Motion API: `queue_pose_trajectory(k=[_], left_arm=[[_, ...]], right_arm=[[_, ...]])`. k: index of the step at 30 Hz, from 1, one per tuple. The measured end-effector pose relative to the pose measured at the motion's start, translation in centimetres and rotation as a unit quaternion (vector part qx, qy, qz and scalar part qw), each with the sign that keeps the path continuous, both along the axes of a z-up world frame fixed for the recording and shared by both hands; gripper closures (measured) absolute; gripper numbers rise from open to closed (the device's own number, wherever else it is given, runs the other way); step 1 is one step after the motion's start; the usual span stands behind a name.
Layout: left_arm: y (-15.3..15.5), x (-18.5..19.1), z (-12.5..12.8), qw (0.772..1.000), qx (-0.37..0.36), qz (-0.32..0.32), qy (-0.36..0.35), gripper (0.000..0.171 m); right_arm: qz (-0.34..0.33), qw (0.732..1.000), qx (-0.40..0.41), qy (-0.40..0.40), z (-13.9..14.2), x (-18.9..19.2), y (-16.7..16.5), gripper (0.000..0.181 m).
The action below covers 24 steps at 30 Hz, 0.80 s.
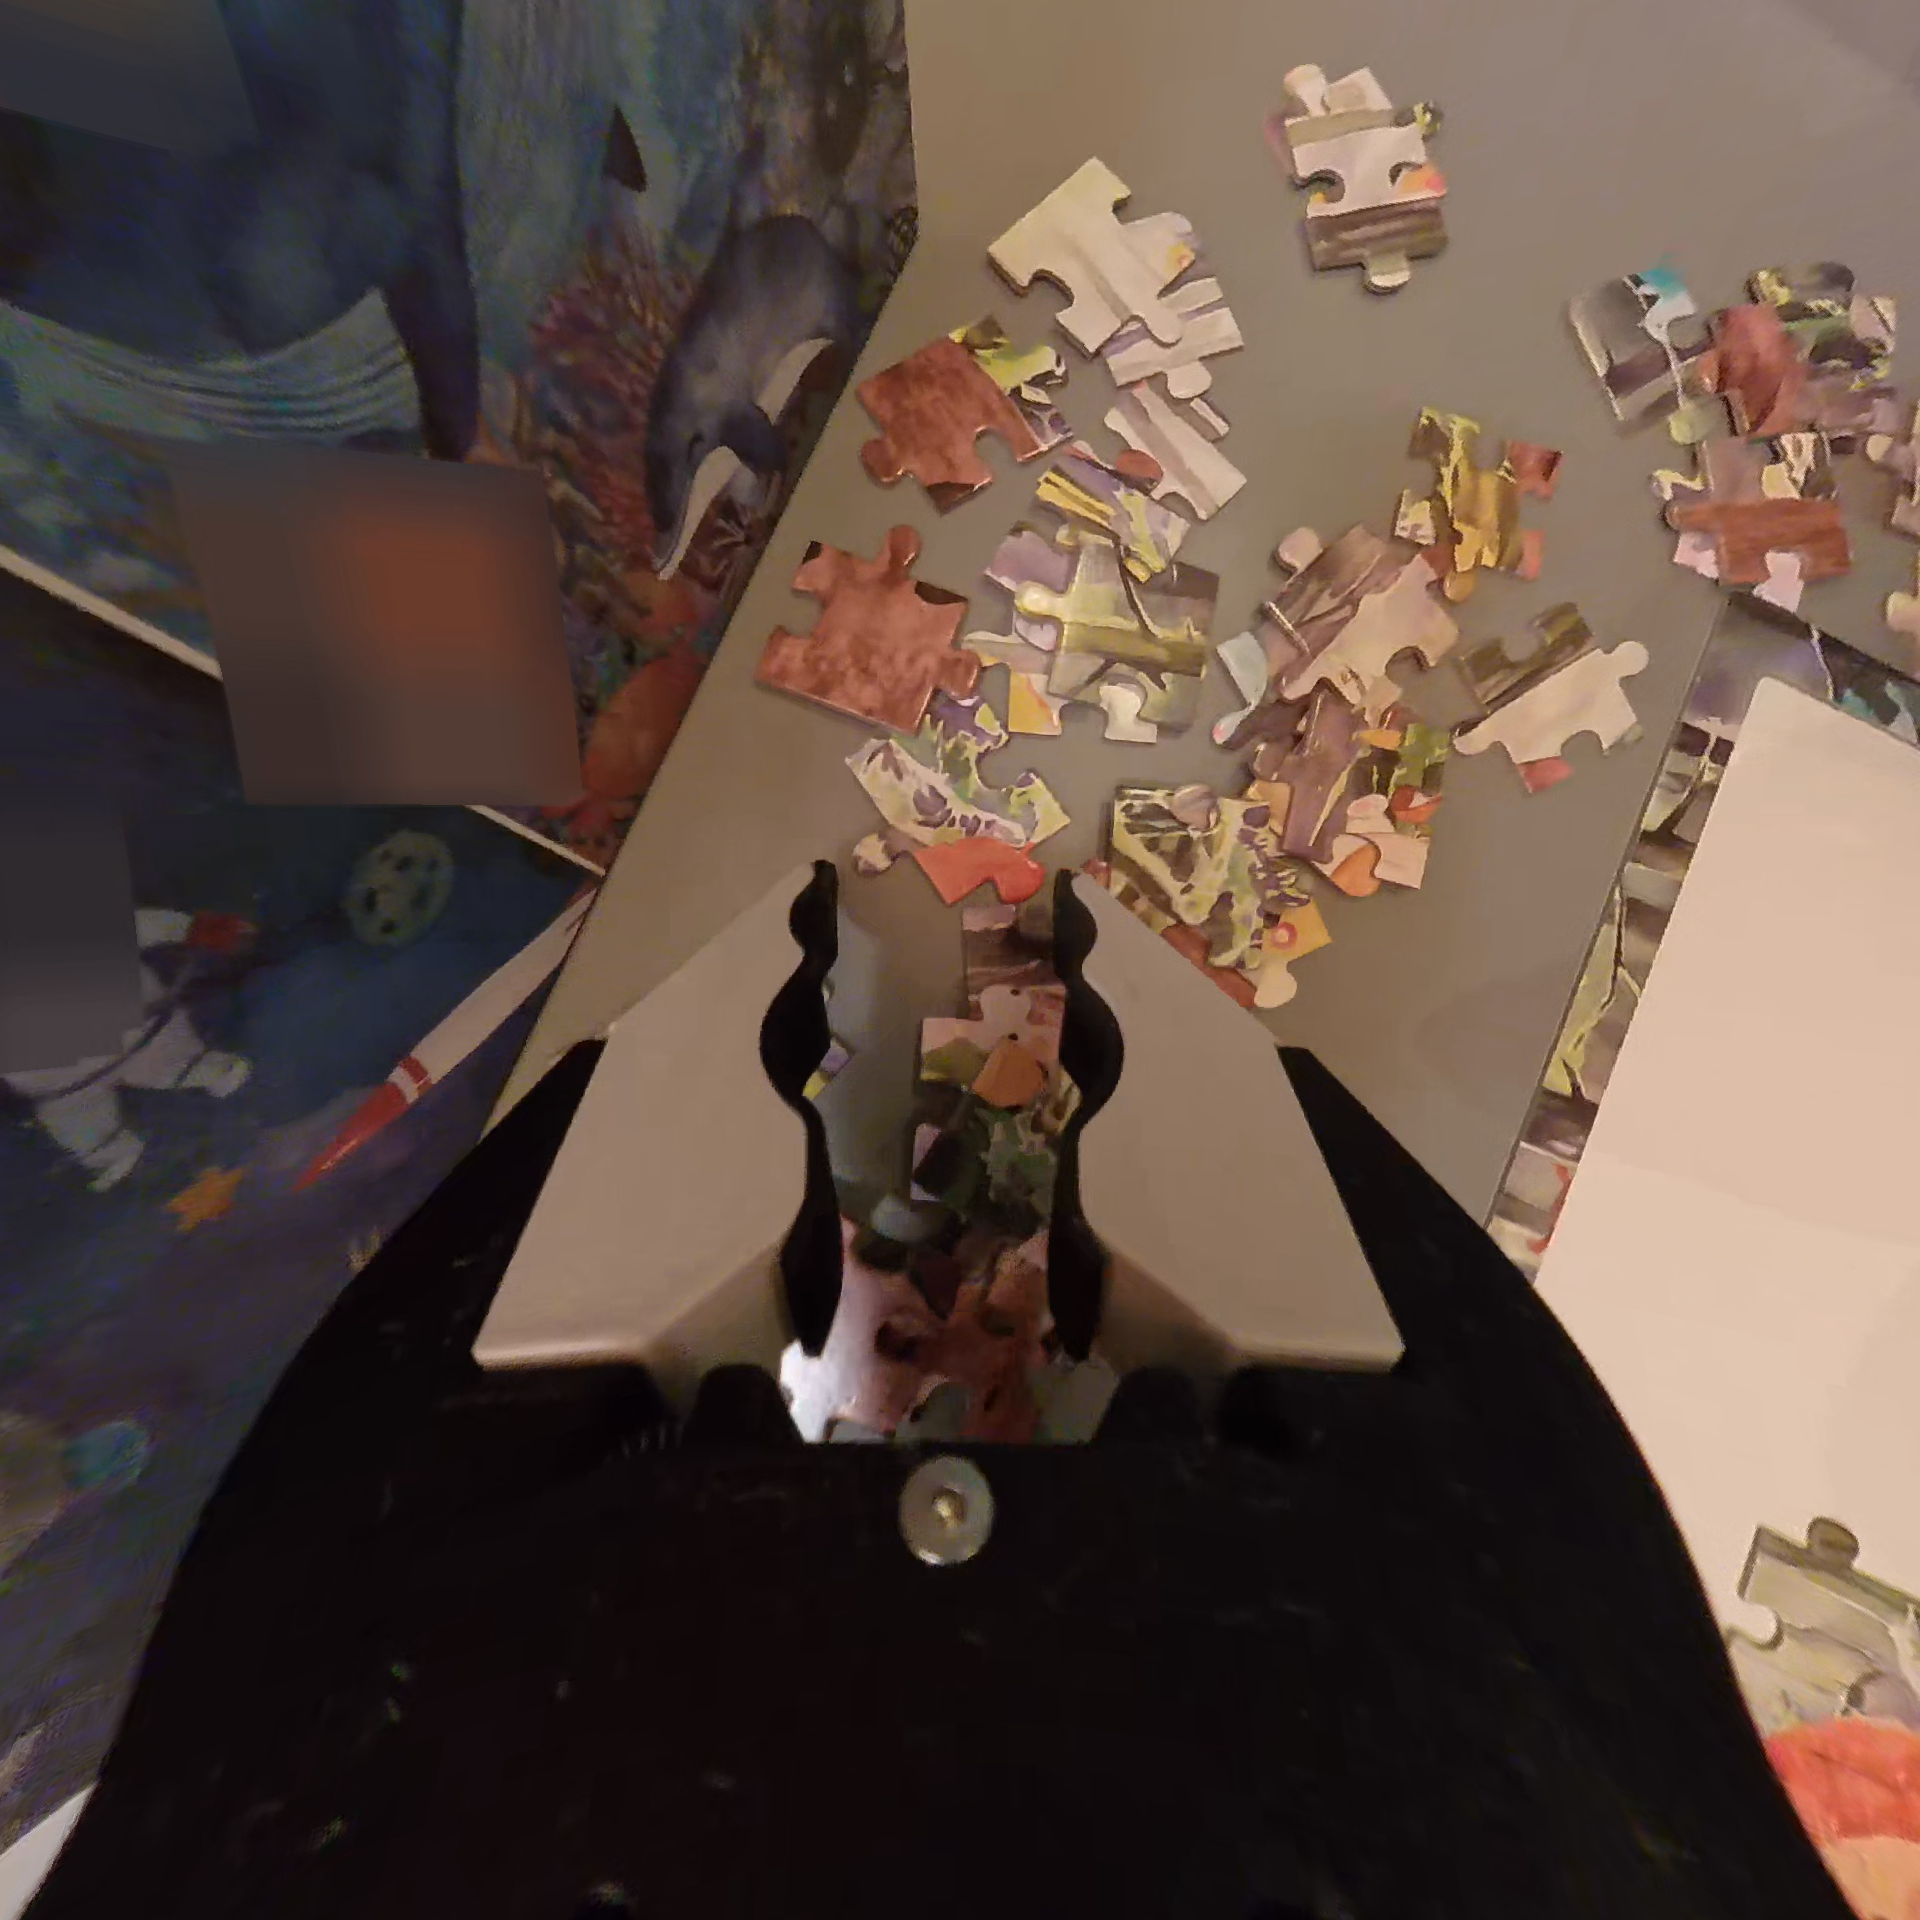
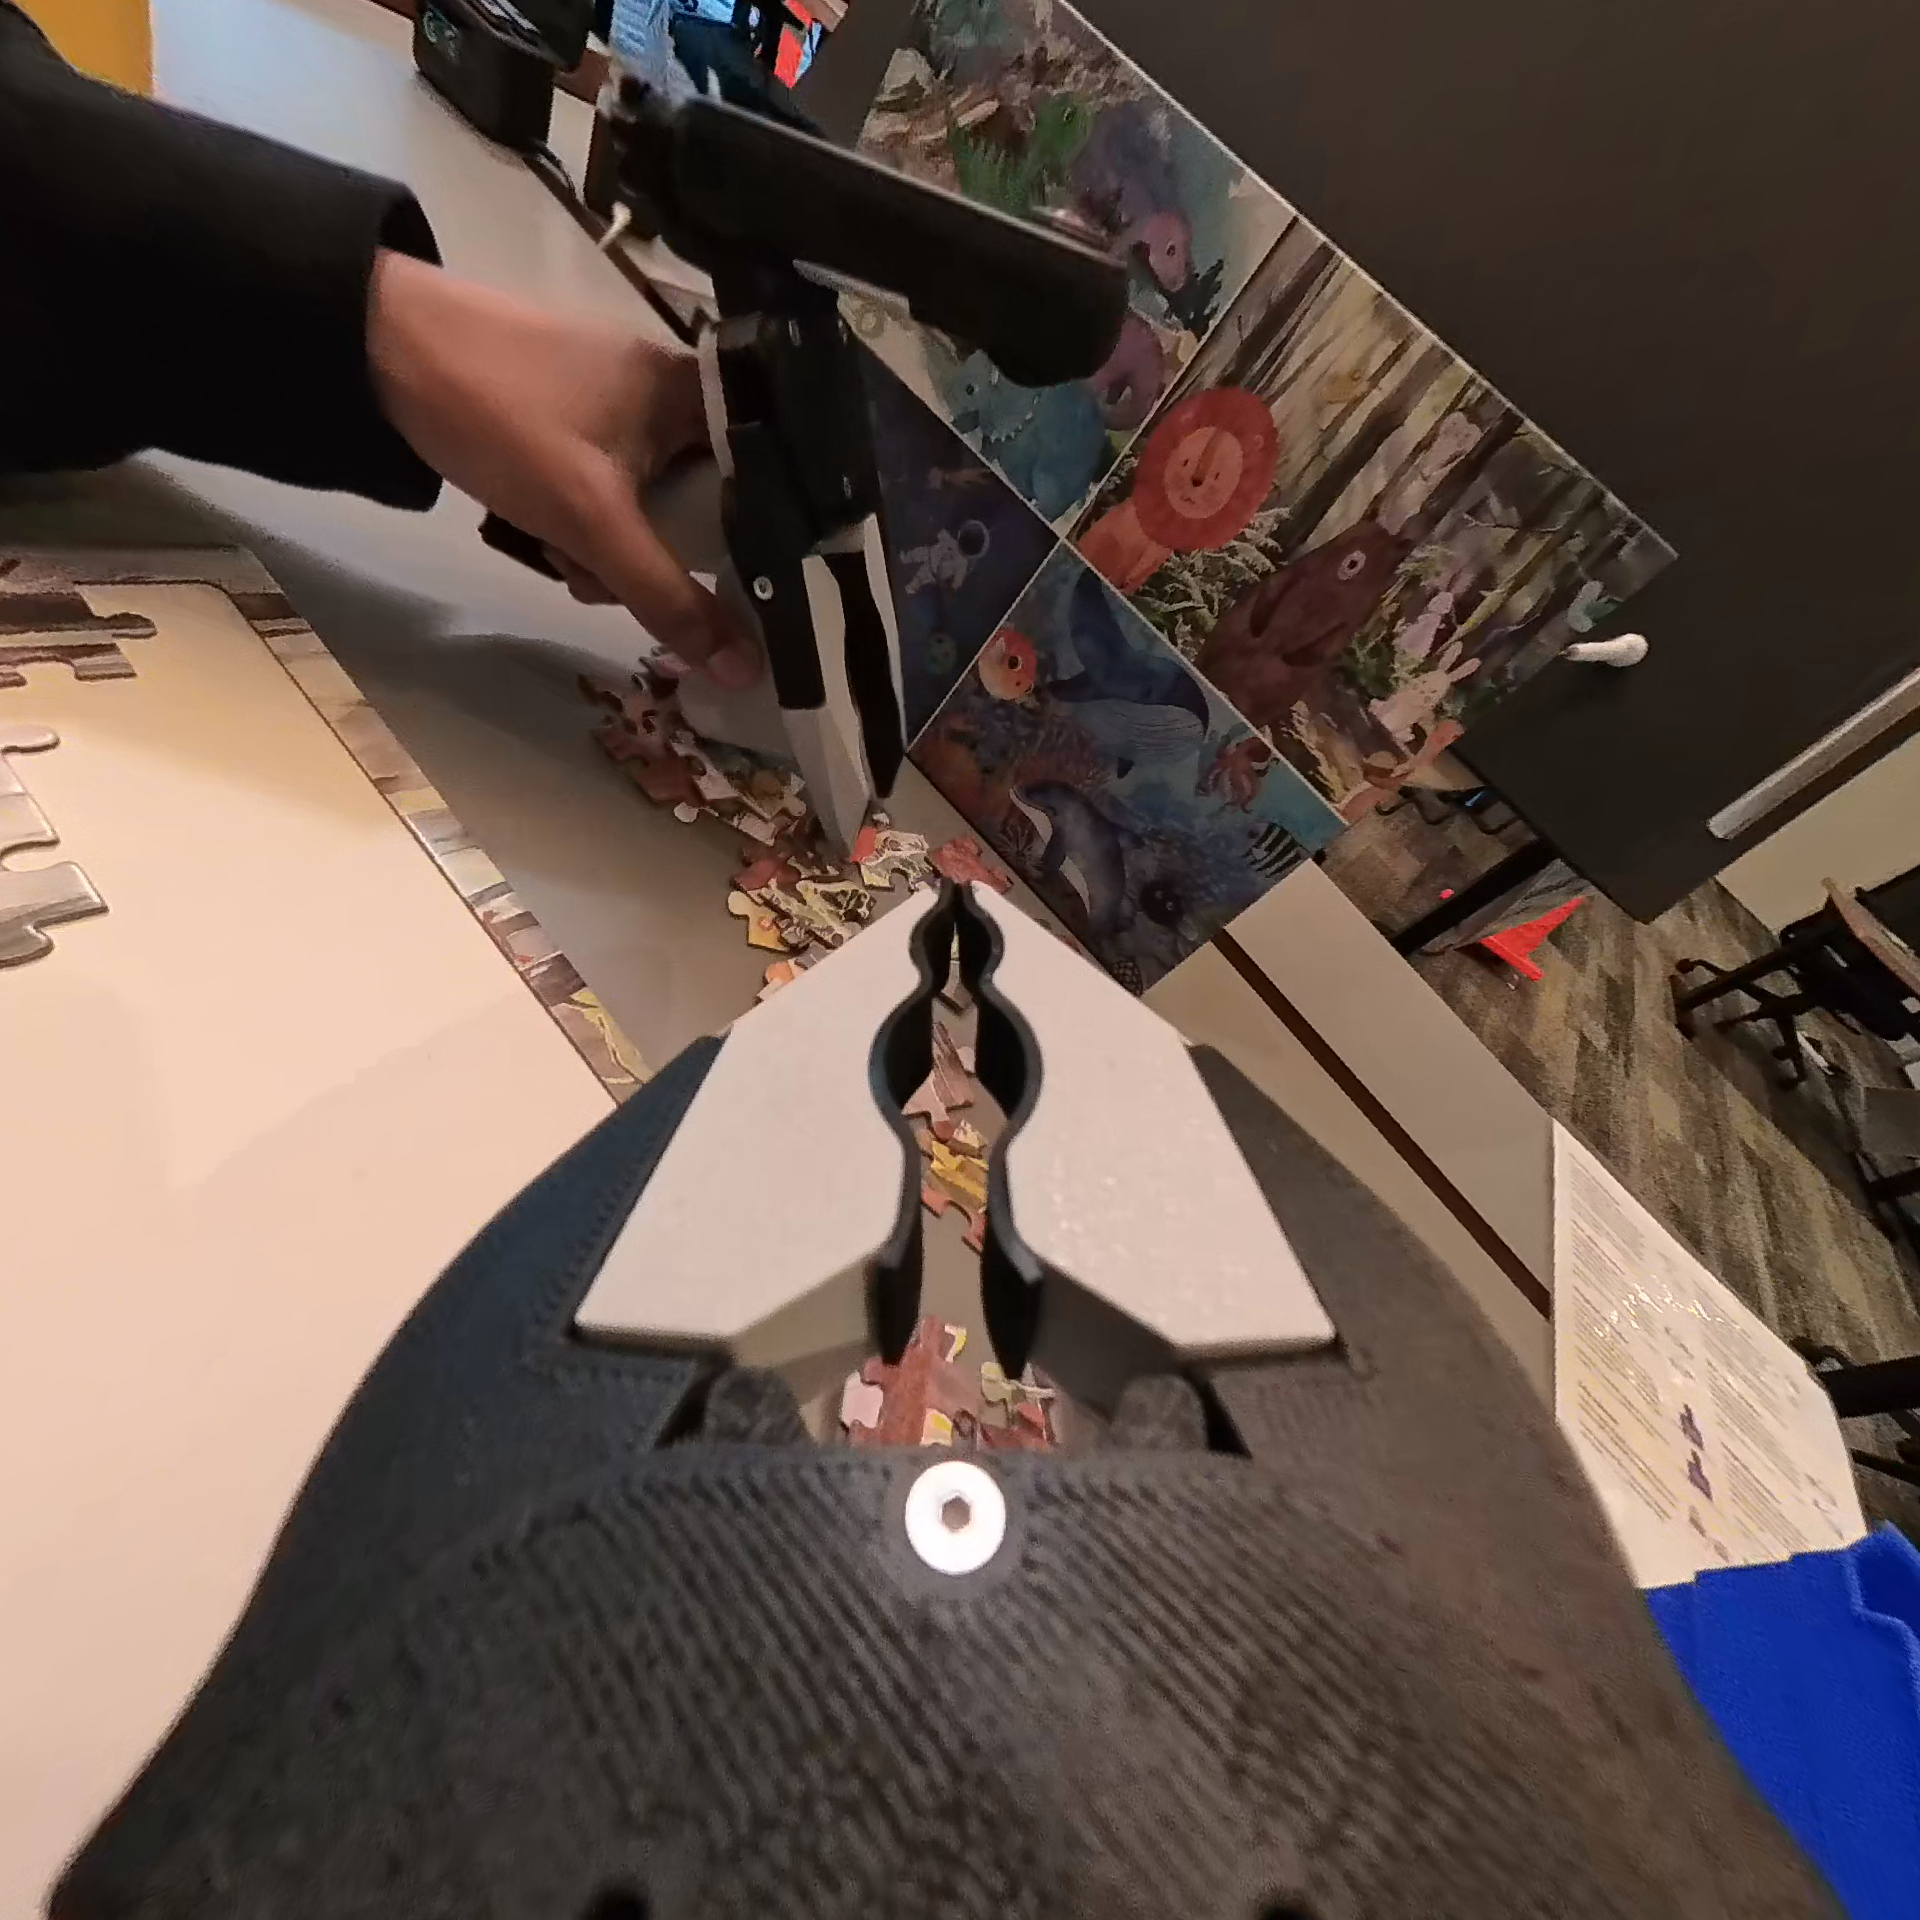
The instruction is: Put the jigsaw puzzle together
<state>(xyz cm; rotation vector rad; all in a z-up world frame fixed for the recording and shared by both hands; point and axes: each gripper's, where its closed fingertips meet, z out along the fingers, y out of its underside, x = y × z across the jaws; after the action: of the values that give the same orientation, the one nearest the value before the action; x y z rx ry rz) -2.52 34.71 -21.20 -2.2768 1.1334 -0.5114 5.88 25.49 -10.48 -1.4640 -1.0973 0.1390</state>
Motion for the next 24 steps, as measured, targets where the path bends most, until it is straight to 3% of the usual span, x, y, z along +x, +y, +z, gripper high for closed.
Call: queue_pose_trajectory(k=[3,9,12,18,20,24], left_arm=[[0.2,0.6,-0.5,1.0,0.01,0.01,0.004,0.123],[0.8,0.7,-0.6,0.997,0.031,0.065,0.026,0.122],[0.7,0.9,-0.5,0.998,0.031,0.057,0.019,0.137],[0.4,1.0,-0.3,0.999,0.024,0.041,0.008,0.14],[0.4,1.1,0.2,0.999,0.034,0.036,0.003,0.157],[0.4,1.0,0.5,0.999,0.035,0.031,0.008,0.147]], right_arm=[[-0.001,1.0,0.003,-0.005,0.0,0.0,0.0,0.181],[-0.004,1.0,0.009,-0.01,0.0,0.0,0.0,0.181],[-0.005,1.0,0.012,-0.013,0.0,0.0,0.0,0.181],[-0.007,1.0,0.013,-0.014,0.0,0.1,0.1,0.181],[-0.007,1.0,0.014,-0.013,0.1,0.1,0.1,0.181],[-0.006,1.0,0.015,-0.013,0.2,0.1,0.0,0.181]])
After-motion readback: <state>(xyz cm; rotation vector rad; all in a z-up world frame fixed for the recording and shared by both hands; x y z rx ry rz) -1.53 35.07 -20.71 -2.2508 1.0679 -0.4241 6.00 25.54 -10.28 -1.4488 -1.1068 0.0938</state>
